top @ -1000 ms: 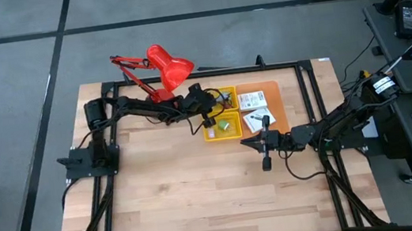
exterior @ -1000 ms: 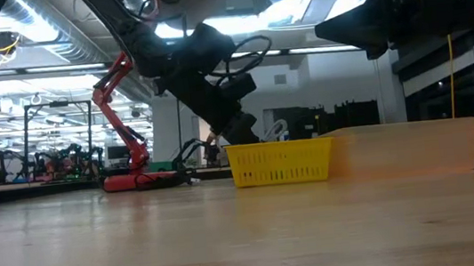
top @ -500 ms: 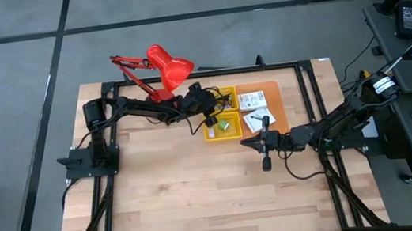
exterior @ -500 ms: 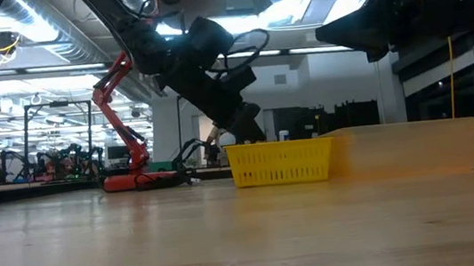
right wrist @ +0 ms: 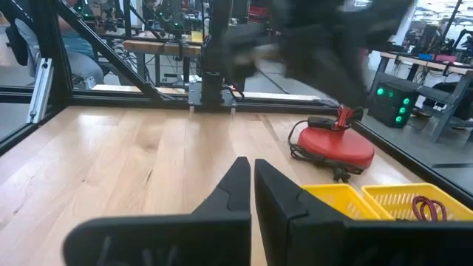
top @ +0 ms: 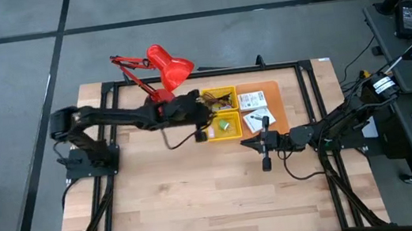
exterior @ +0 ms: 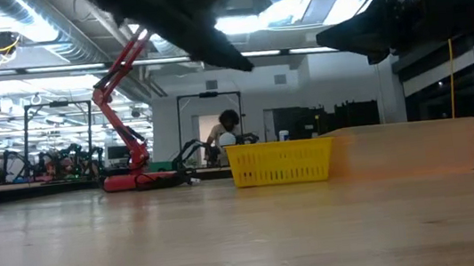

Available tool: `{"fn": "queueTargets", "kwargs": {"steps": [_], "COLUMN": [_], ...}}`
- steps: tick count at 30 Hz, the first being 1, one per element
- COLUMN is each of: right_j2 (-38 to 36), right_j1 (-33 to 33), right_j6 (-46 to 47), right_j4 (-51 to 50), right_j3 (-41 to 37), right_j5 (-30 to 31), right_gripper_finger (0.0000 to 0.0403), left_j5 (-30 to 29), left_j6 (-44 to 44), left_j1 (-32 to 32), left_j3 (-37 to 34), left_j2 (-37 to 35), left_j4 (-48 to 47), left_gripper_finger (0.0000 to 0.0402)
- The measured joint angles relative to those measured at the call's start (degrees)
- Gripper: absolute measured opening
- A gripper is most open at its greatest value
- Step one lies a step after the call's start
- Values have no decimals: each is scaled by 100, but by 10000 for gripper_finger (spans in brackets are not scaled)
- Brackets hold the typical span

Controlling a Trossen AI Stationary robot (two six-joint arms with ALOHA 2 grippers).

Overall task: Pick and place items into bin
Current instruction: Return to Home Position

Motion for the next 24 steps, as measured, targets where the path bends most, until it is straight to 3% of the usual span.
{"fn": "queueTargets", "kwargs": {"steps": [4,9,15,24], "right_j2": [0,0,0,-4], "right_j1": [0,2,2,-129], "right_j6": [21,57,159,121], "right_j4": [-13,-269,-255,56], "right_j3": [0,4,4,4], "right_j5": [-2,-2,-2,8], "right_gripper_finger": [5,5,5,5], "left_j5": [90,-312,-204,-7], "left_j6": [-326,-734,-658,-887], "left_j1": [-174,-431,-503,-123], "left_j3": [-792,-2114,-3395,-4612], "left_j2": [-638,-1484,-2613,-4538], "left_j4": [233,1372,2649,2774], "left_gripper_finger": [5,3,3,3]}}
